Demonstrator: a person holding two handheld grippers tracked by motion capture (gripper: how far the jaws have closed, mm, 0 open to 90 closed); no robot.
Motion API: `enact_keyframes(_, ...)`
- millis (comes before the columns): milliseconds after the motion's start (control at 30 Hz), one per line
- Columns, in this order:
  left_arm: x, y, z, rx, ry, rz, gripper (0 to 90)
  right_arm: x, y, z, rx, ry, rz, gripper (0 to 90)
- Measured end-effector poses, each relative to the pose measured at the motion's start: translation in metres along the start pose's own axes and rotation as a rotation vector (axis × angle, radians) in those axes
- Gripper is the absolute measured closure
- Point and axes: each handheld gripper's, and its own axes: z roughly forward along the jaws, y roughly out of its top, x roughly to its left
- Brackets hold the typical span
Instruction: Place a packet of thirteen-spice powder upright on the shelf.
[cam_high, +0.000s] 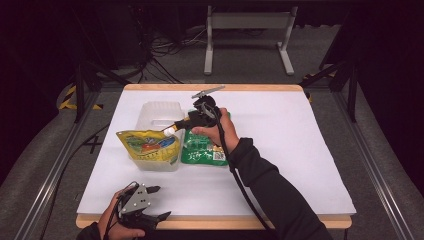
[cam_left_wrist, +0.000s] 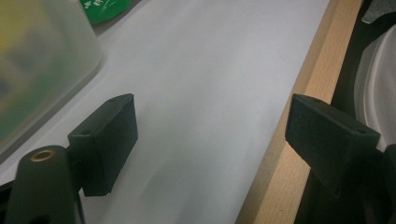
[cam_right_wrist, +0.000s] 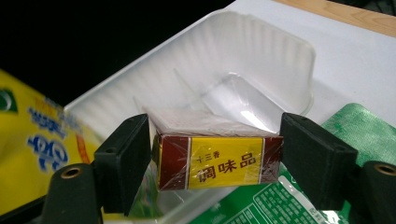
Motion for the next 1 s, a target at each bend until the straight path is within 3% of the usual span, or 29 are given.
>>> enact_keyframes(167, -0.001, 0.0, 0.002, 0.016, -0.015, 0.005, 17.3, -0.001, -0.004, -0.002, 0.08, 0.026, -0.07, 22.3)
enact_keyframes(200, 0.0, 0.001, 0.003, 0.017, -0.017, 0.006, 17.3, -0.002, -0.006, -0.002, 0.097, 0.031, -0.075, 25.2)
enact_keyframes(233, 0.0, 0.001, 0.003, 0.023, -0.018, 0.006, 17.2, -0.004, -0.007, -0.001, 0.115, 0.034, -0.092, 30.4)
enact_keyframes(267, 0.0, 0.001, 0.004, 0.026, -0.019, 0.009, 17.1, -0.005, -0.01, -0.001, 0.125, 0.051, -0.097, 49.7)
enact_keyframes(400, -0.001, 0.001, 0.004, 0.026, -0.02, 0.017, 16.7, 0.001, -0.012, 0.004, 0.099, 0.066, -0.149, 62.7)
enact_keyframes(500, 0.0, 0.0, 0.003, 0.029, -0.019, 0.012, 16.6, 0.007, -0.011, 0.005, 0.082, 0.078, -0.192, 64.3)
enact_keyframes(567, -0.001, 0.0, 0.003, 0.027, -0.02, 0.01, 16.5, 0.011, -0.01, 0.006, 0.086, 0.065, -0.218, 64.4)
enact_keyframes(667, -0.001, -0.001, 0.002, 0.026, -0.019, 0.012, 16.5, 0.013, -0.009, 0.008, 0.065, 0.016, -0.247, 62.3)
enact_keyframes(900, -0.002, -0.001, 0.002, 0.018, -0.02, 0.01, 16.4, 0.025, -0.005, 0.019, 0.009, -0.037, -0.349, 65.6)
enact_keyframes(1000, -0.001, -0.001, 0.001, 0.013, -0.019, 0.009, 16.3, 0.029, -0.002, 0.024, -0.013, -0.045, -0.359, 65.8)
